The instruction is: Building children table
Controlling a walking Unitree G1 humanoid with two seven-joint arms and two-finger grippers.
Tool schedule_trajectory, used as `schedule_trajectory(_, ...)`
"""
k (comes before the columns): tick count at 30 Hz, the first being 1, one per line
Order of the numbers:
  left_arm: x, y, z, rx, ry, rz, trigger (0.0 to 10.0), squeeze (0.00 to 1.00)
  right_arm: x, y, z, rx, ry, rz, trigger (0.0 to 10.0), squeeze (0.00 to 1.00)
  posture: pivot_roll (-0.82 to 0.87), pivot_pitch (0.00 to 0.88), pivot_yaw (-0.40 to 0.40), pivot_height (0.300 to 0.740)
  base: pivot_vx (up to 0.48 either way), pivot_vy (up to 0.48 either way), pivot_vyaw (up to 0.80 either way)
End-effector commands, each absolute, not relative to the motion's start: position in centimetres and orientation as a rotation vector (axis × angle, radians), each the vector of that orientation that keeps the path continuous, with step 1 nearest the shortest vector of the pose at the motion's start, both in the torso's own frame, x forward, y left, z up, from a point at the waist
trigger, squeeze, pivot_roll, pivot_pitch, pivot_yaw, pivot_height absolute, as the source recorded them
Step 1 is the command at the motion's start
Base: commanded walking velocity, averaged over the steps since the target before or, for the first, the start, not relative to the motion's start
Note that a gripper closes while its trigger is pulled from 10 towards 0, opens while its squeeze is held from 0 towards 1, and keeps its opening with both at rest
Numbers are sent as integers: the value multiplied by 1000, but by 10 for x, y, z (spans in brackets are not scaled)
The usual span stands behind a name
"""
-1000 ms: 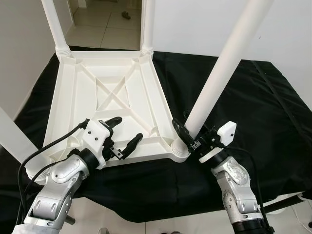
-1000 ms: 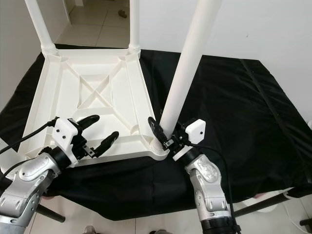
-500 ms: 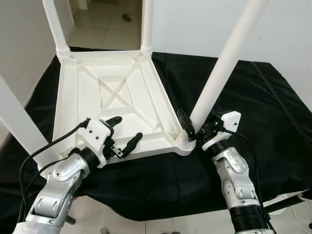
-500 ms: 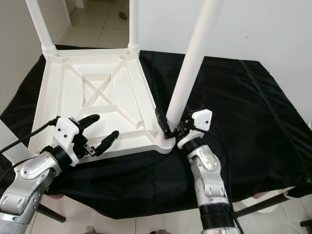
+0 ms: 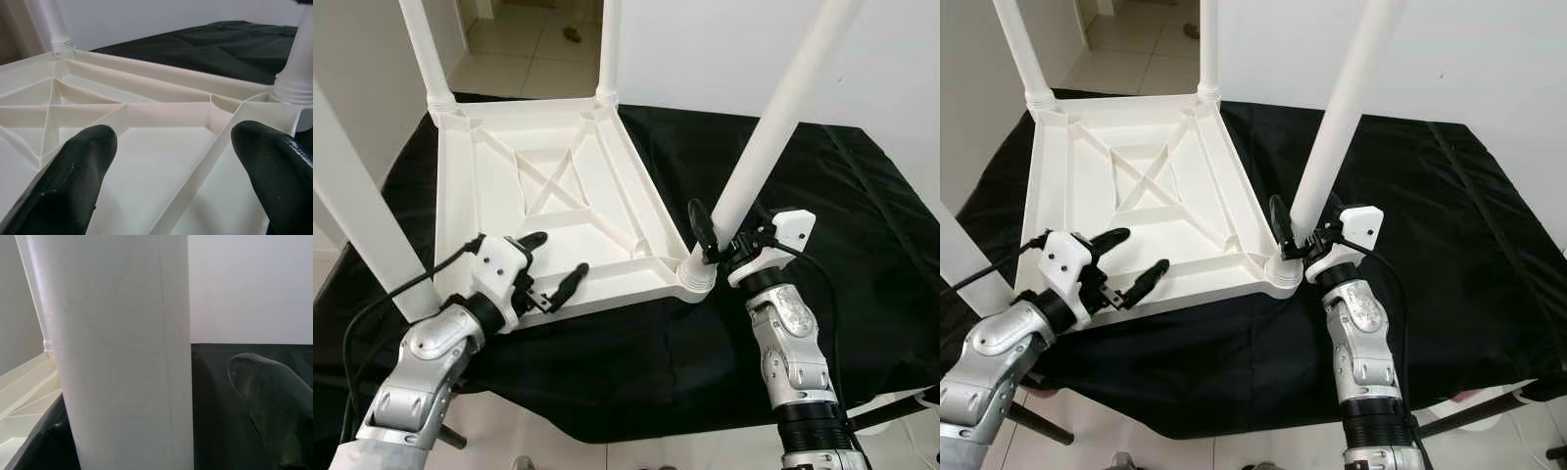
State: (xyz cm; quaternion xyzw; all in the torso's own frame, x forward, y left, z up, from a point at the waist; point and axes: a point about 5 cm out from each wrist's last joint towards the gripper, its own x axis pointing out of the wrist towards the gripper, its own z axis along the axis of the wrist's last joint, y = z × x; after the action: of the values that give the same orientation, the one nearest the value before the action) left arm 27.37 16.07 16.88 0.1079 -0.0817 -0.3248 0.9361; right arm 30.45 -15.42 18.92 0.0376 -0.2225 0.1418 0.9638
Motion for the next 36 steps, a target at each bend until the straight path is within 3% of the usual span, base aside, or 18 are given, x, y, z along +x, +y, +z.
schedule_trajectory(1, 277, 163, 165, 246, -143, -674, 10000, 0, 299, -167, 183, 70, -435, 196, 10000, 0, 60, 86, -23, 740, 0, 0, 0)
schedule_trajectory(4, 287, 169, 167, 267, -131, -631, 10000, 0, 289, -174, 178, 80, -415, 109, 10000, 0, 43, 87, -9, 740, 0, 0, 0)
schedule_trajectory(12, 298, 179, 171, 302, -129, -474, 10000, 0, 280, -175, 174, 80, -407, 91, 10000, 0, 24, 89, 6, 740, 0, 0, 0)
schedule_trajectory(17, 302, 189, 165, 208, -98, -259, 10000, 0, 263, -184, 169, 80, -396, -5, 10000, 0, 7, 91, 9, 740, 0, 0, 0)
schedule_trajectory(26, 301, 191, 160, 188, -85, -228, 10000, 0, 250, -198, 160, 25, -358, -115, 10000, 0, -4, 99, 4, 740, 0, 0, 0)
schedule_trajectory(32, 311, 186, 165, 223, -100, -257, 10000, 0, 248, -246, 161, -26, -345, -354, 10000, 0, -9, 95, 4, 740, 0, 0, 0)
schedule_trajectory(36, 312, 184, 165, 225, -101, -270, 10000, 0, 247, -250, 162, -38, -349, -381, 10000, 0, -8, 94, 4, 740, 0, 0, 0)
